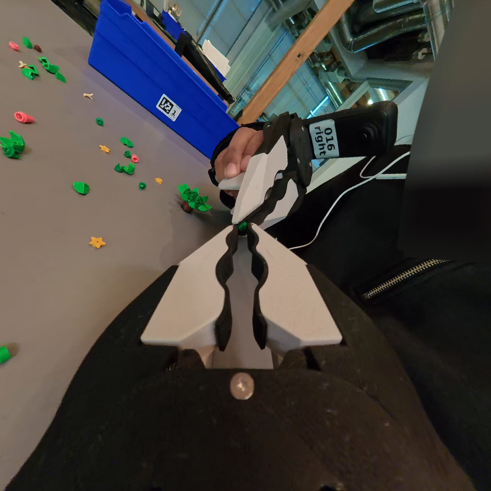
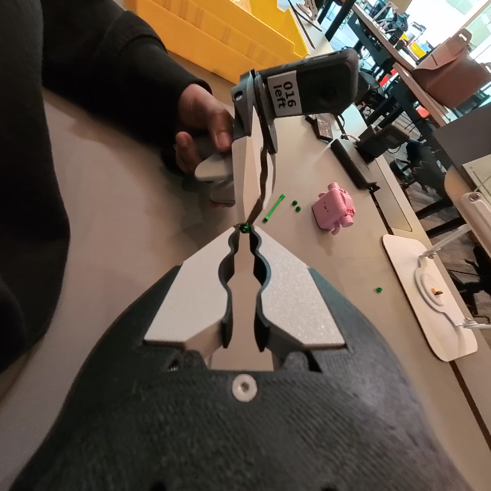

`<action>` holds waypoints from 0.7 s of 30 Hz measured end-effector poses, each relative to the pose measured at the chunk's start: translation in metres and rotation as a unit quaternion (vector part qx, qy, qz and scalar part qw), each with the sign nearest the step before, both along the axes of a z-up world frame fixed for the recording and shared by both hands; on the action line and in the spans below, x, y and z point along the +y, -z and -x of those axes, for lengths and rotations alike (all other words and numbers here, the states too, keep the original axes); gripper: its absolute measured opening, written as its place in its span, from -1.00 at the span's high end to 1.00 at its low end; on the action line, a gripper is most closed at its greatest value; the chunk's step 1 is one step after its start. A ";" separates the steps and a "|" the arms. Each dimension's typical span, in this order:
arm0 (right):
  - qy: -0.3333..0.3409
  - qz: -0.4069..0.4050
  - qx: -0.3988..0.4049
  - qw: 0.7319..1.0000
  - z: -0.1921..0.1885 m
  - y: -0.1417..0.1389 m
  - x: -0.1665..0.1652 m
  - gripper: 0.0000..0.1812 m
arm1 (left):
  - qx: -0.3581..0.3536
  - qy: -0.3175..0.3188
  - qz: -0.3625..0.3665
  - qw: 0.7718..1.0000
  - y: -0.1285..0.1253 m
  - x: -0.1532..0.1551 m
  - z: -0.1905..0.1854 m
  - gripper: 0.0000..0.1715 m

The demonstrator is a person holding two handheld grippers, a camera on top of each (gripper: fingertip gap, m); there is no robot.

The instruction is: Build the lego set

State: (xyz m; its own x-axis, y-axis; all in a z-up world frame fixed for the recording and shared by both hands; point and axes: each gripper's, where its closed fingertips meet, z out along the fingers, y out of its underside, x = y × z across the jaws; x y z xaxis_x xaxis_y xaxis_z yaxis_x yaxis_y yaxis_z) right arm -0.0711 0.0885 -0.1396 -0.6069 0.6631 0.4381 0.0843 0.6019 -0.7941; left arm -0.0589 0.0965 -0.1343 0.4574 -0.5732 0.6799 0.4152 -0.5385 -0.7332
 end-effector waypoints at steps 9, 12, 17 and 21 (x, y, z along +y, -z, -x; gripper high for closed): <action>-0.004 0.028 0.000 1.000 0.000 -0.005 -0.001 0.94 | -0.014 0.007 -0.009 1.000 -0.004 -0.001 -0.001 0.99; -0.002 0.074 -0.019 0.997 0.001 -0.008 -0.001 0.83 | -0.014 -0.005 -0.015 1.000 -0.007 0.001 0.002 0.99; -0.007 0.150 -0.010 0.989 -0.002 -0.028 0.005 0.77 | -0.021 -0.031 -0.028 0.999 -0.014 0.003 0.012 0.99; -0.013 0.211 0.028 0.977 -0.007 -0.056 0.013 0.79 | -0.025 -0.046 -0.040 0.998 -0.019 0.004 0.018 1.00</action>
